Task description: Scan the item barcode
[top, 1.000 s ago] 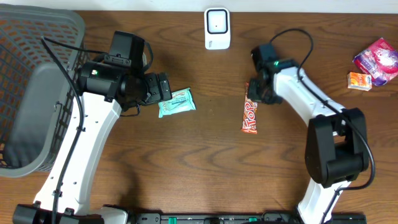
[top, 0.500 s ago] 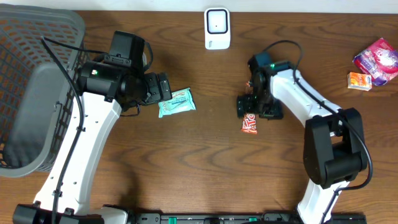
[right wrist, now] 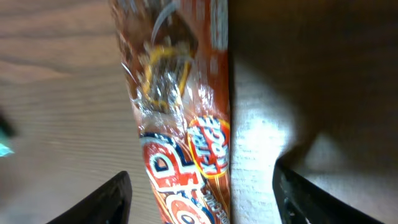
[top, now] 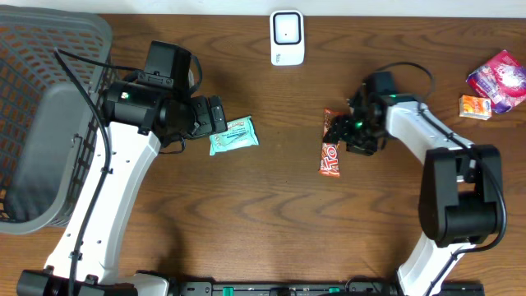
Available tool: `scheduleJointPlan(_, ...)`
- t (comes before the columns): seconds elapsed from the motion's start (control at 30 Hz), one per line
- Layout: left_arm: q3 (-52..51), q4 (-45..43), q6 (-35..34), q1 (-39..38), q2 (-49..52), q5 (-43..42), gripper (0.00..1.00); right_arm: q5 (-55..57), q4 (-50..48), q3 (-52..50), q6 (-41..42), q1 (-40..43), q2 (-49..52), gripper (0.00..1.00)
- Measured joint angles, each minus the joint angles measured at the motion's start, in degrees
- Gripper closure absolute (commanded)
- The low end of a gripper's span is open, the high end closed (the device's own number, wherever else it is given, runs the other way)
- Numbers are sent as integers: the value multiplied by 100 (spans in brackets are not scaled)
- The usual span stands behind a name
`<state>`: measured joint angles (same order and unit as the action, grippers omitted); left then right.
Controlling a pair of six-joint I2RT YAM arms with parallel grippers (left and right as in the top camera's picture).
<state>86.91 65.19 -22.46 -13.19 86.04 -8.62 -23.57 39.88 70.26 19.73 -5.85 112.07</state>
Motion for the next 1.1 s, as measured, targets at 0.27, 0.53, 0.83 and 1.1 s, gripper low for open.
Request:
scheduleJointPlan(0.27,0,0,0,2,0,0,2,-1193,-966,-649,-87,352,-85,45)
scheduleJointPlan(0.53,0,0,-2,0,0,0,2,-1735,-2017,-1410,341,352,-236,61)
scheduleJointPlan(0.83,0,0,-2,0,0,0,2,-1609,-2098,-1478,800,251,-341,36)
scheduleJointPlan(1.1,0,0,-2,2,0,0,2,-1222,-2111,-1462,1388,63,-426,46)
